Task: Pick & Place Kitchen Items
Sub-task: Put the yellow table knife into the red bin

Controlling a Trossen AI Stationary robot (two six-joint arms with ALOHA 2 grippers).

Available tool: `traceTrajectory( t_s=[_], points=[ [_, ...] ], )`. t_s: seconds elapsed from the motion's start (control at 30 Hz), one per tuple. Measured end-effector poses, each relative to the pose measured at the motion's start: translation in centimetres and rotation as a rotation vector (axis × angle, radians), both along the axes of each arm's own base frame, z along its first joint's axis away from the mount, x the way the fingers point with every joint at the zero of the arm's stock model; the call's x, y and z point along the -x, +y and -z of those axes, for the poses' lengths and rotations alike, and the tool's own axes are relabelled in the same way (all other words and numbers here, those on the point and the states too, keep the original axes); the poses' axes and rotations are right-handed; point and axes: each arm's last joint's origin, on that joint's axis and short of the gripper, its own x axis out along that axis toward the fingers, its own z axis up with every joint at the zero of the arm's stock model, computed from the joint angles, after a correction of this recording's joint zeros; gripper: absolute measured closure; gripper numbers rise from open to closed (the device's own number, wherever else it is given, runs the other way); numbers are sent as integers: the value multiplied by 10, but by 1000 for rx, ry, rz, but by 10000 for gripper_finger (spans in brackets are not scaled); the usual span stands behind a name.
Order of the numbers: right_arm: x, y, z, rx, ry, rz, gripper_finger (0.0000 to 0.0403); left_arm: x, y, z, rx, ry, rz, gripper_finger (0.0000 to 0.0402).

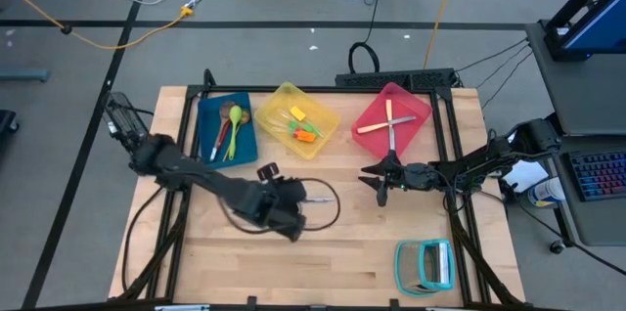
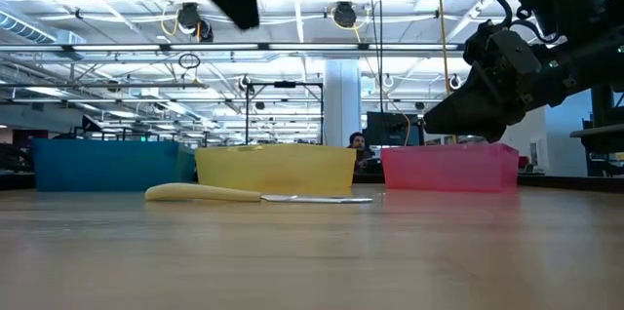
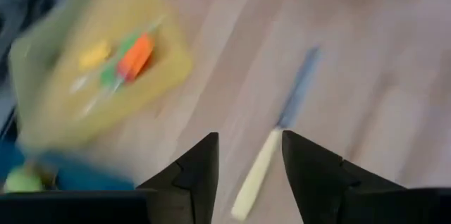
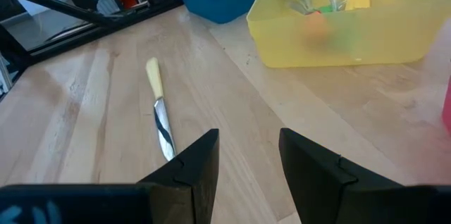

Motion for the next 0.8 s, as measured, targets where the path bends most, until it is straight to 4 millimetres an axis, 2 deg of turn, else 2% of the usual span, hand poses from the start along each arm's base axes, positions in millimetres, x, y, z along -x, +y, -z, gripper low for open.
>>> traceTrajectory(
  t_s=[0.1,0.2,0.4,0.6,0.8],
  points=[
    [0,0,0,-13,1,4,261,10,-10,-6,12,-102,161,240],
    [0,0,0,-17,1,5,261,22,-12,6,60,-188,282,240],
    [0,0,1,-16,2,5,261,55,14,61,132,-312,267,240],
    [0,0,1,-15,1,7,261,75,40,120,283,-466,281,240],
    [0,0,0,-10,2,6,261,94,55,149,280,-545,287,240]
  ],
)
